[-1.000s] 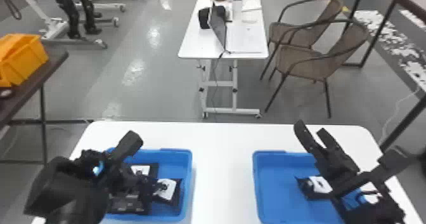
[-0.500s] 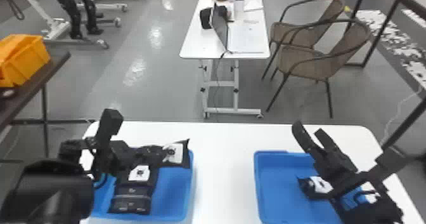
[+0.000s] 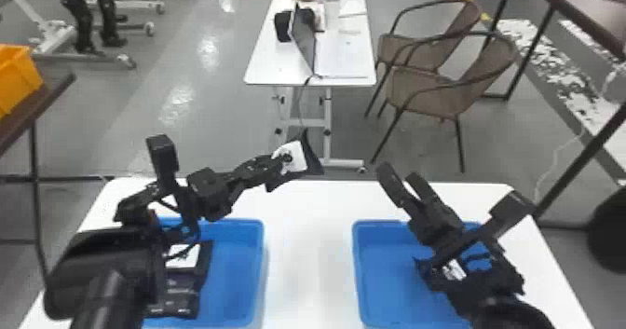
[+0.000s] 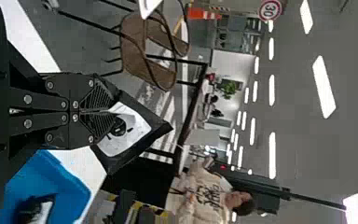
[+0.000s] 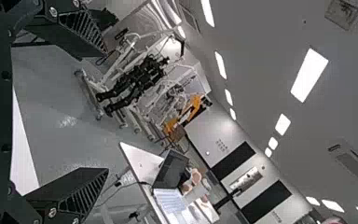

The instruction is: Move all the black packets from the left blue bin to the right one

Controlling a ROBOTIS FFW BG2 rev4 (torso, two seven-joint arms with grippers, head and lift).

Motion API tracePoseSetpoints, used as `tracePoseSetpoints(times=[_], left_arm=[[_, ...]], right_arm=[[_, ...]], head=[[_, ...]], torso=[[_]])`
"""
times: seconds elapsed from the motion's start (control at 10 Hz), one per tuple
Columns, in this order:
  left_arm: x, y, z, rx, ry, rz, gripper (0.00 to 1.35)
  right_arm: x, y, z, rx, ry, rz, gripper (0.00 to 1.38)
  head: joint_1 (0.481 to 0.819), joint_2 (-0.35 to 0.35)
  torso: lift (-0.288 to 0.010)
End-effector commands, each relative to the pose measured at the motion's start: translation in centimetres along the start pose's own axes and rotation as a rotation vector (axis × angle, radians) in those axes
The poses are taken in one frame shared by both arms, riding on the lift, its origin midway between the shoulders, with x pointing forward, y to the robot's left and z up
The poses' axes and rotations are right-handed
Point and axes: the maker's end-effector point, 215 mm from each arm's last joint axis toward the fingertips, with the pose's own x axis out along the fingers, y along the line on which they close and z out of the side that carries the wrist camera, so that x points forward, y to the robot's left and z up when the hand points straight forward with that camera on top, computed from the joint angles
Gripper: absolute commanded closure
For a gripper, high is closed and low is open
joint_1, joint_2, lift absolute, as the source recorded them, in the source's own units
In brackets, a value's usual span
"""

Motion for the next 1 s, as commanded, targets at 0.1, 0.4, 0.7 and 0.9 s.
tracePoseSetpoints(times=[0.1, 0.4, 0.7, 0.9], left_arm=[[3.8, -2.1, -0.2, -0.064, -0.077, -0.054, 1.21], [6.4, -3.2, -0.9, -0.097, -0.087, -0.066, 1.21], [8.4, -4.2, -0.7, -0.098, -0.083, -0.101, 1.21], [9.1, -5.0, -0.8, -0.104, -0.078, -0.122, 1.21]], right_arm=[[2.4, 2.7, 0.4, 0.0, -0.007, 0.068, 0.13], [3.6, 4.9, 0.0, 0.007, -0.003, 0.119, 0.13], [4.4, 6.9, -1.8, 0.02, 0.029, 0.155, 0.13], [5.2, 7.7, -2.0, 0.018, 0.033, 0.172, 0.2]], head=[[0.695, -0.02], [0.695, -0.029], [0.695, -0.03], [0.695, -0.026]], torso=[[0.0], [0.0], [0.0], [0.0]])
